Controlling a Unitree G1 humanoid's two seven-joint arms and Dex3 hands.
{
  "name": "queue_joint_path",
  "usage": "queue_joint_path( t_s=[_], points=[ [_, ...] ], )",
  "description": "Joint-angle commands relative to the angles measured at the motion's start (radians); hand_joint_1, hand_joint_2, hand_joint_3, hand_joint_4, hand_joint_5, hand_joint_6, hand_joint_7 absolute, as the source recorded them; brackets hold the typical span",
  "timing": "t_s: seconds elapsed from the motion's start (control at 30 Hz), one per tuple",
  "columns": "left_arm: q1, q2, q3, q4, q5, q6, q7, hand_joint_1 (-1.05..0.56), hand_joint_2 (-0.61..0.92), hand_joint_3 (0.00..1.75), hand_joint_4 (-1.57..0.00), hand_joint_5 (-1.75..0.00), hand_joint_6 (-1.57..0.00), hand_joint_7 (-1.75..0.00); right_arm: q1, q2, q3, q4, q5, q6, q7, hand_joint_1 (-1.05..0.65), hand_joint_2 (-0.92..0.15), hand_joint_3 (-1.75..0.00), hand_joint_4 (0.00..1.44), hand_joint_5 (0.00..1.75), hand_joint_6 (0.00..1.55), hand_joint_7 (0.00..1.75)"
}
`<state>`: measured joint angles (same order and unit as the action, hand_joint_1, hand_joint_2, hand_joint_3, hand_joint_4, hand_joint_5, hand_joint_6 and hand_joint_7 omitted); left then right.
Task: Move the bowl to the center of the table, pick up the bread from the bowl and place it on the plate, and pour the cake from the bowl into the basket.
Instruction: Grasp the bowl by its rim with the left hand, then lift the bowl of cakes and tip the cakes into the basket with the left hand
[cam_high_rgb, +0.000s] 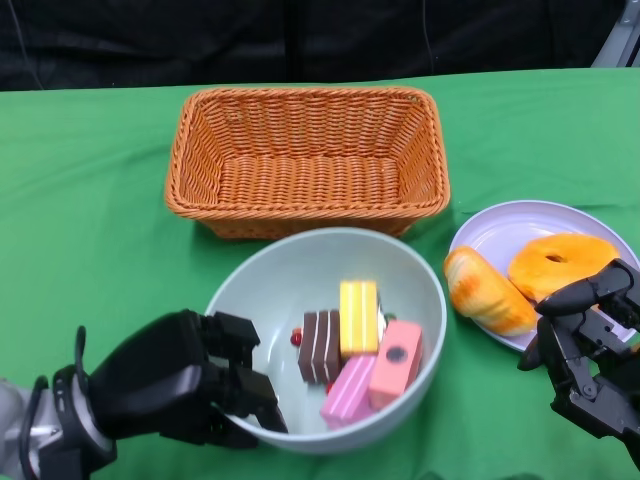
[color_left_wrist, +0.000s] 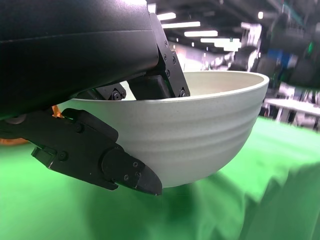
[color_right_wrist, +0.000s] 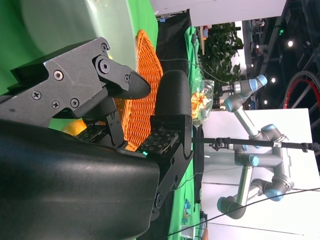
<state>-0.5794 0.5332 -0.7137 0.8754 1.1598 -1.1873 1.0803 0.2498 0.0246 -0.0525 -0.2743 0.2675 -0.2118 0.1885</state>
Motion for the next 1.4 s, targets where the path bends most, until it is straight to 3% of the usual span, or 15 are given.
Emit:
queue_joint_path(
  t_s=[0.03,0.13,0.33,0.43,0.53,0.63,0.77,0.9,1.13,1.27,1.4],
  points=[
    [0.008,0.047,0.048,-0.028,-0.079,-0.073,-0.023,-0.1,0.63,0.82,-0.92,-1.38,-0.96,-1.03,0.004,-0.007,-0.007,-0.004,0.01,0.001,0.002,-0.08,-0.68,-0.89,0.62,1.66,0.62,1.29],
    [0.008,0.081,0.082,-0.015,-0.22,-0.178,-0.179,-0.17,0.48,1.09,-0.91,-1.38,-0.91,-1.06,0.004,-0.008,-0.009,-0.001,0.016,0.005,0.006,-0.1,-0.69,-0.86,0.61,1.68,0.61,1.3],
    [0.021,0.091,0.131,-0.02,-0.534,-0.272,-0.453,-0.19,0.42,1.18,-0.93,-1.38,-0.95,-1.02,0.003,-0.01,-0.013,0.003,0.021,0.015,0.011,-0.1,-0.7,-0.83,0.61,1.69,0.62,1.3],
    [0.007,0.071,0.105,-0.01,-0.749,-0.277,-0.586,-0.16,0.37,1.31,-0.86,-1.59,-0.93,-1.08,-0.002,-0.016,-0.015,0.014,0.019,0.008,0.023,-0.1,-0.7,-0.82,0.61,1.69,0.62,1.3],
    [0.004,0.061,0.071,-0.063,-1.02,-0.181,-0.778,-0.1,0.4,1.3,-0.8,-1.63,-0.9,-1.13,-0.003,-0.016,-0.013,0.015,0.015,0.015,0.025,-0.1,-0.7,-0.81,0.61,1.68,0.62,1.3],
    [-0.007,0.027,0.089,-0.116,-1.217,-0.081,-0.959,-0.02,0.43,1.26,-0.78,-1.62,-0.87,-1.17,-0.004,-0.018,-0.01,0.024,-0.001,0.007,0.027,-0.1,-0.69,-0.81,0.62,1.68,0.62,1.3],
    [-0.041,-0.057,0.169,-0.145,-1.392,0.056,-1.203,0.03,0.54,1.13,-0.79,-1.63,-0.84,-1.23,-0.005,-0.015,-0.007,0.034,-0.015,0.0,0.026,-0.11,-0.68,-0.81,0.64,1.67,0.64,1.3],
    [-0.079,-0.154,0.281,-0.11,-1.445,0.125,-1.38,0.02,0.53,1.17,-0.79,-1.66,-0.81,-1.29,-0.001,-0.011,-0.004,0.041,-0.018,-0.007,0.029,-0.11,-0.68,-0.82,0.64,1.65,0.64,1.29],
    [-0.163,-0.326,0.47,-0.031,-1.465,0.244,-1.534,-0.08,0.58,1.09,-0.81,-1.6,-0.77,-1.36,-0.004,-0.01,0.002,0.069,-0.035,-0.033,0.035,-0.14,-0.68,-0.82,0.64,1.65,0.63,1.29],
    [-0.227,-0.383,0.542,0.037,-1.406,0.264,-1.537,-0.1,0.62,1.02,-0.84,-1.54,-0.77,-1.34,-0.007,-0.008,0.006,0.082,-0.039,-0.035,0.034,-0.16,-0.68,-0.79,0.64,1.64,0.63,1.29],
    [-0.301,-0.427,0.588,0.112,-1.339,0.291,-1.514,-0.13,0.73,0.81,-0.84,-1.58,-0.79,-1.26,-0.009,-0.007,0.009,0.098,-0.042,-0.047,0.036,-0.15,-0.7,-0.79,0.64,1.65,0.62,1.29]
  ],
)
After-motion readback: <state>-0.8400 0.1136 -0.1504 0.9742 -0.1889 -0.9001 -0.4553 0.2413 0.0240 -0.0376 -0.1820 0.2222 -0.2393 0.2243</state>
